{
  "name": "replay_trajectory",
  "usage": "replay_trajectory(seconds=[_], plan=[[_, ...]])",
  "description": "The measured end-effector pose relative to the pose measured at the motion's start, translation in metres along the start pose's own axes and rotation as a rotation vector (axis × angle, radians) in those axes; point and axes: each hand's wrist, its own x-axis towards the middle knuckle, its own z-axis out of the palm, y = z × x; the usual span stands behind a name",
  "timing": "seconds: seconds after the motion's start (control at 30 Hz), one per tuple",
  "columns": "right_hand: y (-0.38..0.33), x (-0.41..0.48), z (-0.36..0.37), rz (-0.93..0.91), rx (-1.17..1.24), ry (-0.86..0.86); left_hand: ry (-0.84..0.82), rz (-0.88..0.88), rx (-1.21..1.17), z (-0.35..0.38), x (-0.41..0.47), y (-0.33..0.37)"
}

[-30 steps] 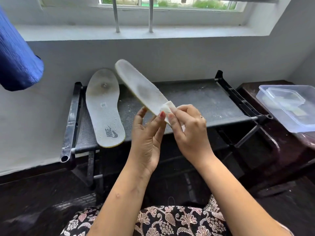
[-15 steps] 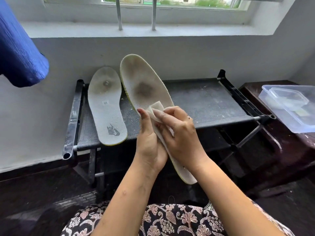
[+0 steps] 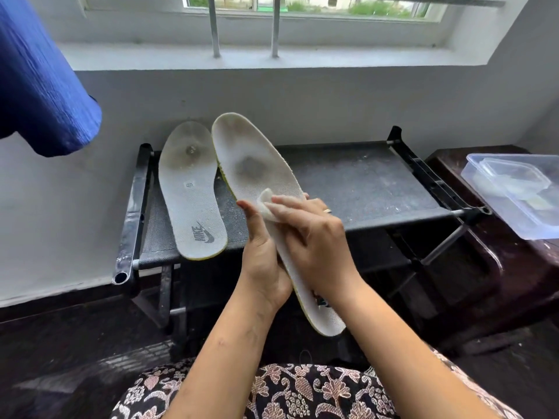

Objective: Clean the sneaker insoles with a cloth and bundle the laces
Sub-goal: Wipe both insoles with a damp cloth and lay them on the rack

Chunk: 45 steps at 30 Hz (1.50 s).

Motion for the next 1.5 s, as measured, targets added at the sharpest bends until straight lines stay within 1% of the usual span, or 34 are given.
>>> replay_trajectory(seconds=[0.07,0.13,0.23,0.3,0.37,0.43,0.57,0.6,0.67,0.73,0.83,0.9,0.93,1.1,1.17,1.3,1.4,1.5], plan=[[-0.007,-0.004,0.001,-0.055,0.042,-0.039,0.015,0.000,0.019,-0.003,0.001,0.002],[-0.004,-0.003,-0.002,-0.068,-0.008,-0.050,0.006,-0.019,0.009,-0.003,0.000,0.003],[0.013,0.006,-0.010,-0.024,-0.153,0.044,-0.021,-0.092,-0.007,0.001,-0.002,0.001],[0.021,0.010,-0.016,0.047,-0.187,0.118,-0.031,-0.122,-0.014,0.001,-0.001,-0.005],[0.022,0.007,-0.016,0.074,-0.202,0.139,-0.025,-0.130,-0.013,0.001,0.000,-0.006],[0.016,0.003,-0.012,0.059,-0.162,0.098,0.001,-0.131,-0.005,-0.001,0.002,-0.003],[-0.005,-0.007,-0.002,-0.040,0.092,-0.069,0.038,-0.102,-0.063,-0.010,0.006,0.010],[-0.008,-0.009,-0.003,-0.048,0.112,-0.100,0.056,-0.100,-0.083,-0.012,0.007,0.013],[-0.005,-0.011,-0.007,-0.066,0.040,-0.150,0.071,-0.108,-0.123,-0.015,0.007,0.018],[0.008,-0.009,-0.011,-0.073,-0.064,-0.144,0.073,-0.102,-0.129,-0.014,0.006,0.019],[0.025,0.000,-0.017,0.014,-0.149,-0.062,0.107,-0.051,-0.079,-0.010,0.006,0.015],[0.026,0.001,-0.019,0.061,-0.153,-0.023,0.108,-0.035,-0.070,-0.009,0.007,0.012],[0.022,0.000,-0.019,0.055,-0.129,-0.021,0.111,-0.040,-0.070,-0.008,0.007,0.012],[-0.006,-0.012,-0.010,0.000,0.072,-0.165,0.170,-0.104,-0.109,-0.009,0.011,0.018],[-0.004,-0.014,-0.015,0.005,0.077,-0.196,0.188,-0.088,-0.115,-0.009,0.011,0.020],[0.013,-0.010,-0.032,0.128,0.021,-0.158,0.214,-0.036,-0.109,-0.007,0.012,0.020],[0.013,-0.005,-0.033,0.212,0.083,-0.148,0.219,-0.019,-0.151,-0.009,0.010,0.023],[0.007,-0.006,-0.028,0.261,0.154,-0.138,0.187,-0.028,-0.194,-0.008,0.005,0.025]])
